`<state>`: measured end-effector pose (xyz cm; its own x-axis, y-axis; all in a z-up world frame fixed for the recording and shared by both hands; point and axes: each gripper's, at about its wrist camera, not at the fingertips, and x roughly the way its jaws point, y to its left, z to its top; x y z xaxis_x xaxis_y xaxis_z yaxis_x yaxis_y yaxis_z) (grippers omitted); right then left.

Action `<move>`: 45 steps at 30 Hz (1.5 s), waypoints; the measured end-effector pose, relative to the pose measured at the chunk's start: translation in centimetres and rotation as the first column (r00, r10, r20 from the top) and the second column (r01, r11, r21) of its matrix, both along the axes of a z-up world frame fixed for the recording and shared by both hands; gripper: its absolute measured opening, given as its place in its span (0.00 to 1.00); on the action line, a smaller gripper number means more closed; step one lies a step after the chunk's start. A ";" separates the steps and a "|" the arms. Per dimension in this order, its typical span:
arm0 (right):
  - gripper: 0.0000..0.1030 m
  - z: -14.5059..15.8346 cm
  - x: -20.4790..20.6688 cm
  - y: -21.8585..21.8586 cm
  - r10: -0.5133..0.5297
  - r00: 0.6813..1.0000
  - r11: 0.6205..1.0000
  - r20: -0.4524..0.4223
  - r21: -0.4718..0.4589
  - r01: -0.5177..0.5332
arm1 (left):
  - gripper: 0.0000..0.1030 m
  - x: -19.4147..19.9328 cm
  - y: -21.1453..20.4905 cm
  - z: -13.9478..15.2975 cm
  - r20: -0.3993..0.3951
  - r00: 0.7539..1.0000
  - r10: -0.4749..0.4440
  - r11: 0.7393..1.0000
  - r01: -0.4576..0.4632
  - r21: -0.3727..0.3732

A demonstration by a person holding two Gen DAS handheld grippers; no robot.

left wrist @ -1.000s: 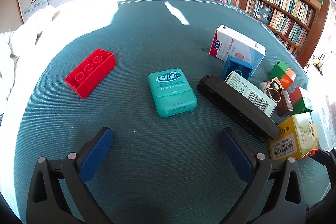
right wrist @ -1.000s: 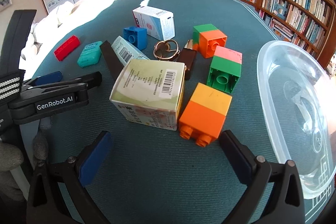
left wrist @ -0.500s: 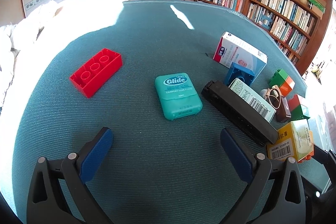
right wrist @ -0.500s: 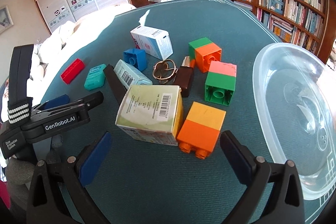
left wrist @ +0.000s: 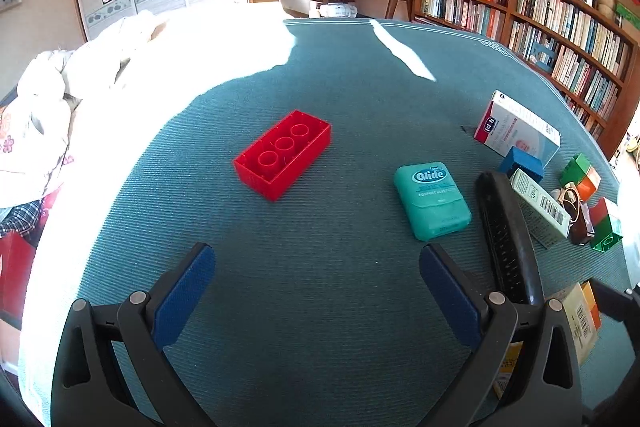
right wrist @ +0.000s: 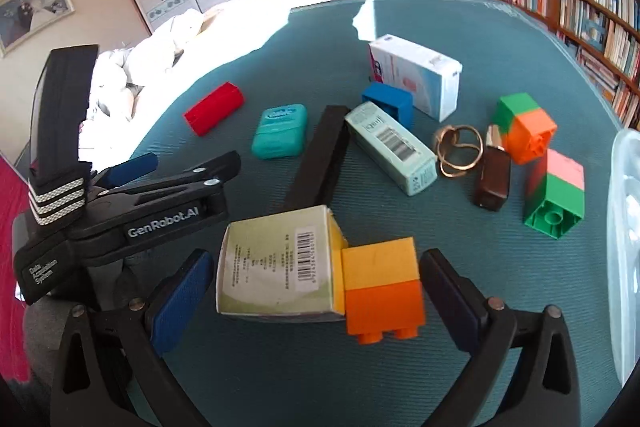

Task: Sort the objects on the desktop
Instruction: 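Grasp the orange-yellow duplo block with the right tool while the left tool grasps the beige medicine box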

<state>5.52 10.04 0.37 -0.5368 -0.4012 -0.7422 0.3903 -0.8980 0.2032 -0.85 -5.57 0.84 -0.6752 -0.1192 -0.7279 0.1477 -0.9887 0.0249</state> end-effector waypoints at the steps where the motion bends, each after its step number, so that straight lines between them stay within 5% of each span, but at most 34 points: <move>1: 1.00 0.6 0.3 0.0 -0.023 0.999 0.999 -0.046 0.031 0.025 | 1.00 0.2 0.1 0.1 -0.007 1.000 -0.003 1.000 0.003 -0.006; 4: 1.00 2.4 0.3 1.0 -0.126 0.980 0.984 -0.155 0.105 0.143 | 1.00 0.0 0.5 0.1 -0.016 1.000 -0.022 0.999 0.022 -0.023; 10: 1.00 2.9 -2.4 3.9 -0.286 0.950 0.953 -0.126 0.067 0.296 | 1.00 0.2 -0.1 0.0 -0.015 1.000 -0.024 1.000 0.024 0.000; 13: 1.00 1.9 -2.5 4.7 -0.235 0.972 0.972 -0.026 -0.023 0.234 | 1.00 -0.3 -0.9 -0.2 -0.003 1.000 -0.007 0.999 0.007 0.032; 17: 1.00 0.6 -1.3 3.8 -0.025 0.996 0.973 0.087 -0.228 0.045 | 1.00 0.4 -0.7 0.0 -0.004 1.000 -0.002 0.999 0.002 0.033; 28: 0.99 -0.2 4.8 4.5 -0.057 0.998 0.995 -0.019 -0.080 0.055 | 1.00 1.3 0.0 1.2 -0.009 0.999 -0.033 0.999 0.033 -0.005; 36: 0.64 -1.3 6.7 4.0 -0.090 0.996 0.995 0.004 -0.032 0.090 | 1.00 3.5 0.9 3.4 -0.035 0.996 -0.085 0.996 0.086 0.037; 45: 0.51 -1.6 5.5 3.1 -0.136 0.991 0.990 0.015 0.039 0.136 | 1.00 5.7 5.3 5.0 -0.063 0.971 -0.233 0.970 0.236 0.056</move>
<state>11.02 13.18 -1.26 -0.5713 -0.2970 -0.7651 0.2607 -0.9496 0.1739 4.89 -0.26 5.84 -0.7185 0.0916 -0.6895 -0.0890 -0.9953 -0.0394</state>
